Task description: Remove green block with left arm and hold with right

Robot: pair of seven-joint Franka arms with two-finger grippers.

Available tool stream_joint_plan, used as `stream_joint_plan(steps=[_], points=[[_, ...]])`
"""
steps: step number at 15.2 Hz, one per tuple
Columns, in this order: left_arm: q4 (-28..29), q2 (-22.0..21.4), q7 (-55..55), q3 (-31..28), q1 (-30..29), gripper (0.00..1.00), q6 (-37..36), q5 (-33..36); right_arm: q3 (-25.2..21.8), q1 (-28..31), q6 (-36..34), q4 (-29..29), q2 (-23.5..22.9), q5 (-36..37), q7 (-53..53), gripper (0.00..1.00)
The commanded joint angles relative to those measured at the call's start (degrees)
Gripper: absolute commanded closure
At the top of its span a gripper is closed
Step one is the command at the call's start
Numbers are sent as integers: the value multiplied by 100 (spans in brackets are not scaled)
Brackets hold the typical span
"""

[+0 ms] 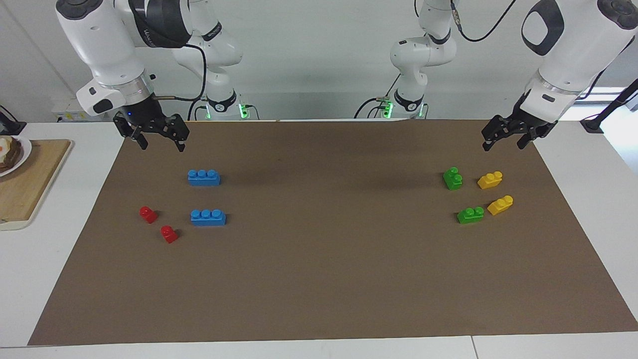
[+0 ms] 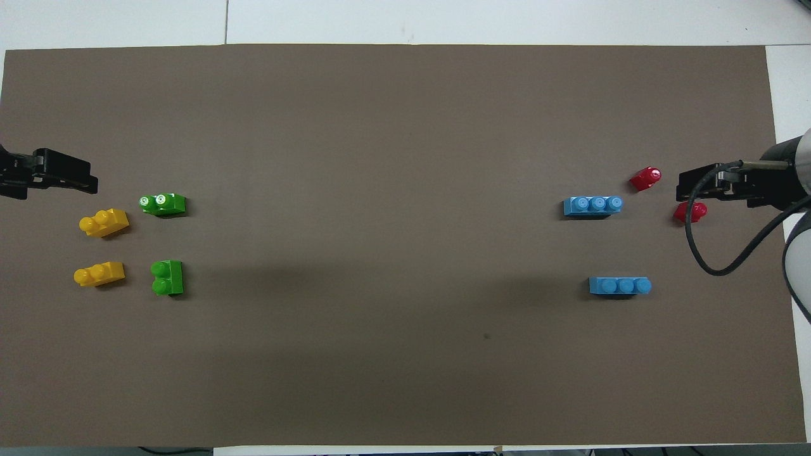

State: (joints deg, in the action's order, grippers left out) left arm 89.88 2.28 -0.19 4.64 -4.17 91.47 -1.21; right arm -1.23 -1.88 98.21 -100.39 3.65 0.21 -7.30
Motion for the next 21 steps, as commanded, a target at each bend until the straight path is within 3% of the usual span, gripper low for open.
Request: stream_joint_plan(steps=[1,10,21], points=[[83,-149,11,11,-5,0,-85,77,26,56,-47,-138,144,23,36,0],[83,-360,11,11,-5,0,-112,77,18,64,14,-165,144,23,45,0],[65,-280,169,72,-22,0,-165,68,18,56,-3,-174,144,23,45,0]])
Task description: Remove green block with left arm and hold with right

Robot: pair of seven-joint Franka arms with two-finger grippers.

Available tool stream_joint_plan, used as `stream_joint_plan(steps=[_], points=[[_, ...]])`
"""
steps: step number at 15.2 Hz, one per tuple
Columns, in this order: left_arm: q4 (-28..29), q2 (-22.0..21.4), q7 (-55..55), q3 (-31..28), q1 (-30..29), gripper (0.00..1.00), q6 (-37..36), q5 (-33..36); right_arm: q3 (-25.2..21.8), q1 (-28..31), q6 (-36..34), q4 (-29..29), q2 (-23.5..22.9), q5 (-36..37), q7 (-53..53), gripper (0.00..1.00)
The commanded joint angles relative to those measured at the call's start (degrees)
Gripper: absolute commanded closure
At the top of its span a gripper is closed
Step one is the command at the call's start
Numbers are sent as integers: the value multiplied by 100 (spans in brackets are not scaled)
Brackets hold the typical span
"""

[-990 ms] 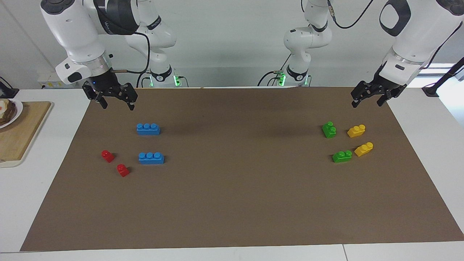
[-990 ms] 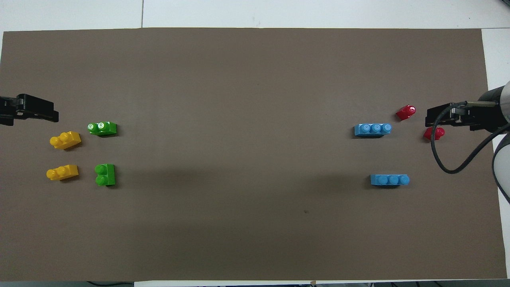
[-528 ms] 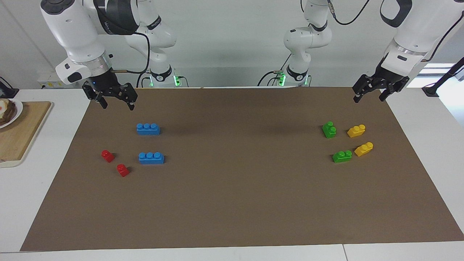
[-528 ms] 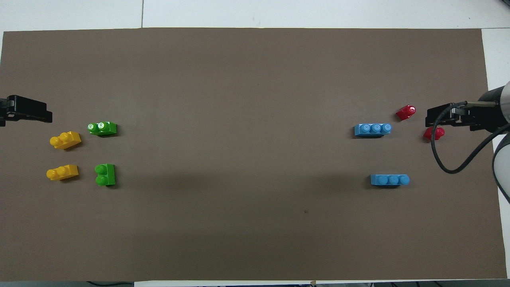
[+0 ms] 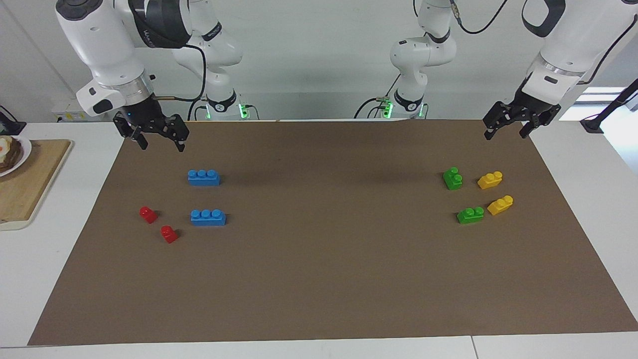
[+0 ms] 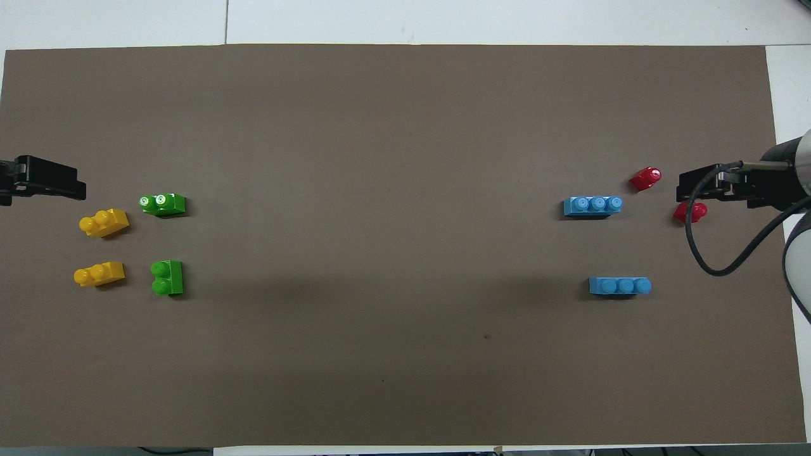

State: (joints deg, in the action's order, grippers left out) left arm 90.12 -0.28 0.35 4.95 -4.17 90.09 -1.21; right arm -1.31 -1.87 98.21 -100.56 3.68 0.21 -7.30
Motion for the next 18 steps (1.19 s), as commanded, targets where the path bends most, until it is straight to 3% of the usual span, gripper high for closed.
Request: stream_joint_plan(steps=[1,7,18], points=[[41,-16,115,41,-14,0,-44,68,25,55,-12,-156,142,23,45,0],[216,239,115,41,83,0,-35,-20,25,55,-30,-156,142,23,45,0],[348,195,220,164,74,0,35,139,25,55,-39,-174,168,23,45,0]])
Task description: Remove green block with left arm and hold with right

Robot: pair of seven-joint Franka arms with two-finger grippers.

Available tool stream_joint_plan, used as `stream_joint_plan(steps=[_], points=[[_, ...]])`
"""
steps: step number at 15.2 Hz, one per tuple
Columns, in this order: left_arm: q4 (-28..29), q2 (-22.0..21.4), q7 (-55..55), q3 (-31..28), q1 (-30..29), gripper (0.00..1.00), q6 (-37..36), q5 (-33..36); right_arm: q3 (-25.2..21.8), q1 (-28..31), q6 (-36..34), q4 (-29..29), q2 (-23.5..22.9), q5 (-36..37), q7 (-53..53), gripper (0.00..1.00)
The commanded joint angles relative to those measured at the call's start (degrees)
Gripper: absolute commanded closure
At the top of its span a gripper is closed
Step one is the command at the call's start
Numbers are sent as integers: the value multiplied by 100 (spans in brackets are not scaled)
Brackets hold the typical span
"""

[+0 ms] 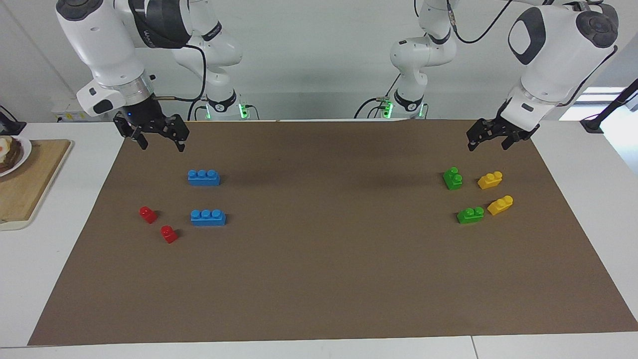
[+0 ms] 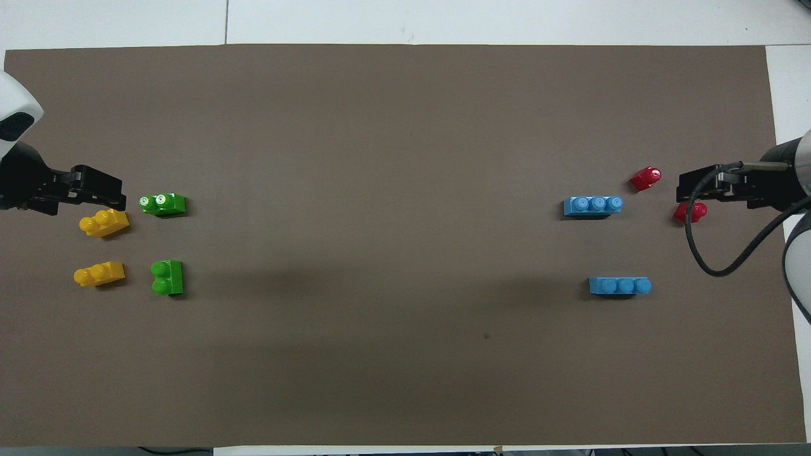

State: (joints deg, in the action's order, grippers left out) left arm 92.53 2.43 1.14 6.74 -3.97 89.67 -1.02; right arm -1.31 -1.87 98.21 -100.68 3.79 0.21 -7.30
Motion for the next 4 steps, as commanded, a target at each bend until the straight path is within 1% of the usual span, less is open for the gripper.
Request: stream_joint_plan(steps=[1,4], points=[[108,-76,149,-14,63,0,76,111,25,55,-39,-162,158,23,45,0],[108,-67,149,-14,63,0,103,111,25,38,-47,-162,158,23,10,0]])
